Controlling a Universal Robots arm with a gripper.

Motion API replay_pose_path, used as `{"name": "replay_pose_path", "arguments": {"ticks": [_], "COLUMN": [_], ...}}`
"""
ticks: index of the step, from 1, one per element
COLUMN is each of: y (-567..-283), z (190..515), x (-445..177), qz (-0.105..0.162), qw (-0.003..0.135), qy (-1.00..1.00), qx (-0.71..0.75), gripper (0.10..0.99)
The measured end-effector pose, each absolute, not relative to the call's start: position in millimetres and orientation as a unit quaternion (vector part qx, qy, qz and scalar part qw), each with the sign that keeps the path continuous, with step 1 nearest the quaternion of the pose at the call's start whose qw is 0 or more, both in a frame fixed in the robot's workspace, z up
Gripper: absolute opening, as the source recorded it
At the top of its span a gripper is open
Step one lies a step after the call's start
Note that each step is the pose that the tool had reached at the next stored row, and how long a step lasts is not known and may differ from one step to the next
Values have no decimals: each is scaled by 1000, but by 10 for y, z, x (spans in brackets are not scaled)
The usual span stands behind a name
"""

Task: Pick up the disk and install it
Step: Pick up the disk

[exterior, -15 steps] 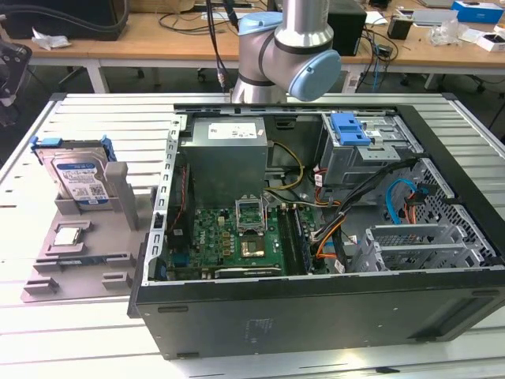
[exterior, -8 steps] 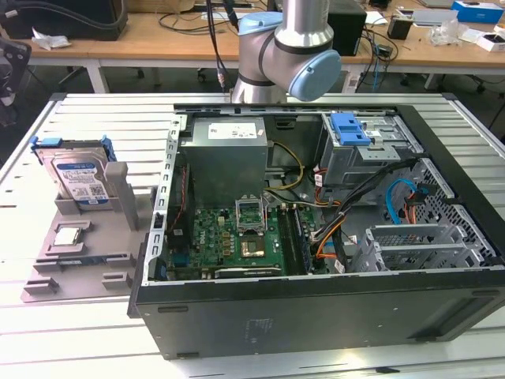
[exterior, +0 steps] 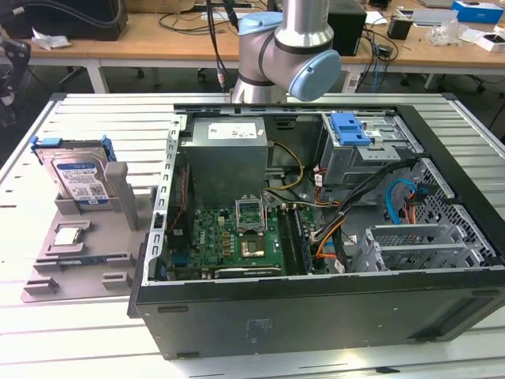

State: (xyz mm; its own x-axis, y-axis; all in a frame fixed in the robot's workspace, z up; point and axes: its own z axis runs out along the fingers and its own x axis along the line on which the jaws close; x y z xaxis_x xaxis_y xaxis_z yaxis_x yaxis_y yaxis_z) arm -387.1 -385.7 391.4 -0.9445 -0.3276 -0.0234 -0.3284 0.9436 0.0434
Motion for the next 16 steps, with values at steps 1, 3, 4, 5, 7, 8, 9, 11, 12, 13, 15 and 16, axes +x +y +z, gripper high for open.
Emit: {"name": "replay_pose_path", "arguments": {"ticks": [1, 3, 4, 5, 7, 8, 9, 11, 12, 13, 15, 16], "y": [-3857, -3857, -3857, -3857, -3857, -3857, -3857, -3857, -3857, -3857, -3857, -3857], "z": [3915, 3914, 3914, 3915, 3914, 3915, 3915, 3915, 3914, 3914, 3914, 3914], "x": [-3871, -3871, -3871, -3871, -3871, -3871, -3871, -3871, -3871, -3871, -3871, -3871], "qz": [23, 23, 24, 24, 24, 24, 24, 24, 24, 24, 24, 24], "qw": [8, 8, 8, 7, 7, 7, 7, 7, 7, 6, 6, 6], "qy": [985, 983, 982, 981, 980, 979, 977, 975, 974, 973, 971, 970], "qx": [-173, -181, -185, -190, -199, -203, -211, -221, -225, -229, -237, -240], "gripper": [106, 106, 106, 106, 106, 106, 106, 106, 106, 106, 106, 106]}}
